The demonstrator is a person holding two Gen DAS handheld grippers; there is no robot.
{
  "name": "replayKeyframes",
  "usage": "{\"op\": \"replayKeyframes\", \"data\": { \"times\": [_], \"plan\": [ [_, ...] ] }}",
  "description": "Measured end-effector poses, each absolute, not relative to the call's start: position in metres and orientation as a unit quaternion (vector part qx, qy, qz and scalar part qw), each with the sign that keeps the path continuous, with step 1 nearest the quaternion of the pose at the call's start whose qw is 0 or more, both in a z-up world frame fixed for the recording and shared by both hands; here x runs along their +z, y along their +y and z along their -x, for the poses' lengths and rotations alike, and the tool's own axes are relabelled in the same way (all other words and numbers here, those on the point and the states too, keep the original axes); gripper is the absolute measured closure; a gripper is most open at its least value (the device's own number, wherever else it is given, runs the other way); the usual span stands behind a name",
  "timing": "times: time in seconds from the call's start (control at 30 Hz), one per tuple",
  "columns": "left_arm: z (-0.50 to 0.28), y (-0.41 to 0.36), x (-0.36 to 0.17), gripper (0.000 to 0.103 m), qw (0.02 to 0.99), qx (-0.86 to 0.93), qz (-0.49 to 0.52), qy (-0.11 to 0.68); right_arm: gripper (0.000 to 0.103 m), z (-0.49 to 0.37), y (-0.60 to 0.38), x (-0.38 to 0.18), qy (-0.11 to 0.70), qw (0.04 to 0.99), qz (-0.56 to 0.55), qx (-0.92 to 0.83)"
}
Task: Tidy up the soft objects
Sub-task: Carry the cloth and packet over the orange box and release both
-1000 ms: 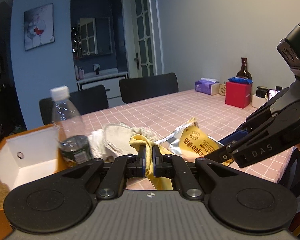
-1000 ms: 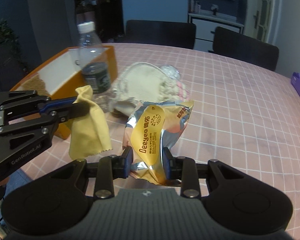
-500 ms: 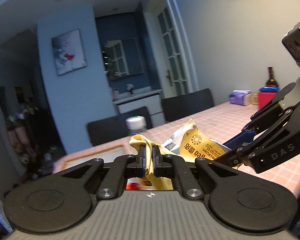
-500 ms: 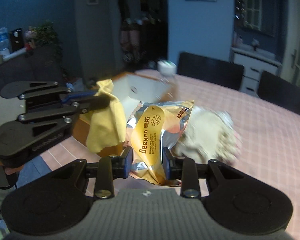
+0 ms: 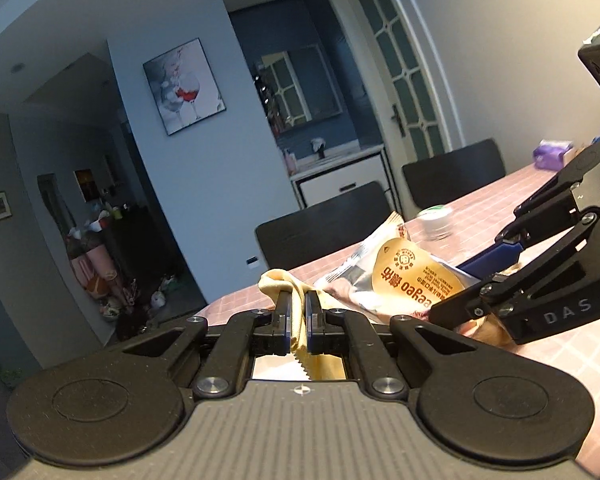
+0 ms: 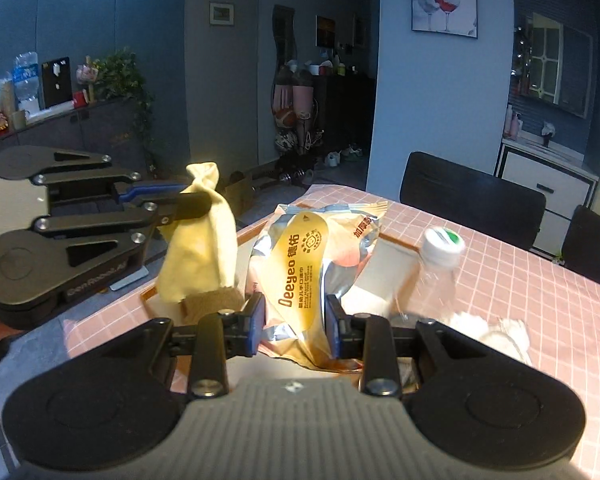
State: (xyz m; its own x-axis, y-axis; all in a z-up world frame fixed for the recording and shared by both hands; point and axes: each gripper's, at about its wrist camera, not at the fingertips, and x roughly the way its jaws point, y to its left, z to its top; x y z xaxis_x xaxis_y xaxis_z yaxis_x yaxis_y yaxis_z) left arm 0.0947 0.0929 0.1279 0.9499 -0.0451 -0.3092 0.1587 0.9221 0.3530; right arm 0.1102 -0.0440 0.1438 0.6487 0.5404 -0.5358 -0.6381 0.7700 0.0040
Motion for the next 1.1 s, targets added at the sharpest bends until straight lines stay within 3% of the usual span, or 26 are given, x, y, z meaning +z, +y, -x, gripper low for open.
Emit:
{"op": "replayKeyframes", "data": {
  "times": [0.6, 0.97, 1.1],
  "plan": [
    [-0.206, 0.148, 0.080, 0.096, 0.942, -0.067, -0.184, 0.272, 0.071, -0.221, 0.056, 0.101, 0.314, 0.896, 0.183, 0.254],
    [-0.232, 0.162, 0.058, 0.096, 0.927, -0.064, -0.167, 0.329, 0.070, -0.269, 0.081, 0.067, 0.367, 0.875, 0.210, 0.236],
    [-0.234, 0.168, 0.056, 0.087, 0.924, -0.060, -0.157, 0.343, 0.072, -0.277, 0.086, 0.059, 0.381, 0.869, 0.216, 0.229]
  ]
}}
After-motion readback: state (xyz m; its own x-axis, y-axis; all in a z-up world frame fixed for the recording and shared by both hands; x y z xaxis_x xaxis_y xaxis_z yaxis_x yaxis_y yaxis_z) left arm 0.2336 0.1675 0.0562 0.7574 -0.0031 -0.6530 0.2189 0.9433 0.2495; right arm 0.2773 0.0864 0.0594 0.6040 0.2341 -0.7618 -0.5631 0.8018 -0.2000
